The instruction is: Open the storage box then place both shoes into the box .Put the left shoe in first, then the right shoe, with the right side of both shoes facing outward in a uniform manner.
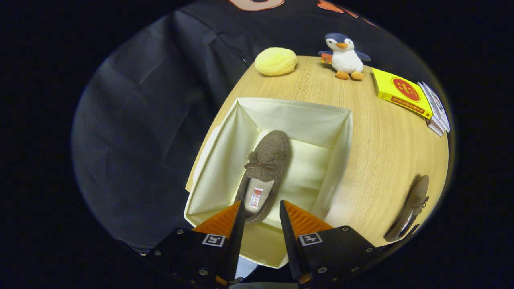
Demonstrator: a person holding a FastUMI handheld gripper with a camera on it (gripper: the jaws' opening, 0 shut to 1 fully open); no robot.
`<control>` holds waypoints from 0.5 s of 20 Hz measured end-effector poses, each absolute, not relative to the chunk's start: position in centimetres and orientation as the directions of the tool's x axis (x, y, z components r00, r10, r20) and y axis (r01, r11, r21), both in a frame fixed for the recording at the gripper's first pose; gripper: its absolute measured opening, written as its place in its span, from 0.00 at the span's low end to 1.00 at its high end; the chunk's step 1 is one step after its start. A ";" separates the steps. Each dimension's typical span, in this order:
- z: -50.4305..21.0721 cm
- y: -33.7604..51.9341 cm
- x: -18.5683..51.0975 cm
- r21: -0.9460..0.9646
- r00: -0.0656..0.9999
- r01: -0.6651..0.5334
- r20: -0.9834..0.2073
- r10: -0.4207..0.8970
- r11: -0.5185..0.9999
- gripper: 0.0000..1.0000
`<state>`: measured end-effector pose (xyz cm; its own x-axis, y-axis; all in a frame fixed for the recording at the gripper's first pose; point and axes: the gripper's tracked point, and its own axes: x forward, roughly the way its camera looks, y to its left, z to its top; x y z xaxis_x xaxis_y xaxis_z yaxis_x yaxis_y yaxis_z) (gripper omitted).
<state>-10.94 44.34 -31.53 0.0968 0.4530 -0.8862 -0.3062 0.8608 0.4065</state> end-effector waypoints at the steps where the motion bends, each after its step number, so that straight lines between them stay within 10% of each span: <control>1: -30.9 42.7 -10.5 0.398 0.126 -0.312 -0.882 0.453 0.862 0.57; 10: -31.4 24.8 -8.8 0.290 0.361 -0.204 -0.866 0.347 0.935 0.84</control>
<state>-8.78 24.76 -31.40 0.3609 0.3472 -0.8656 -0.2038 0.9350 0.2901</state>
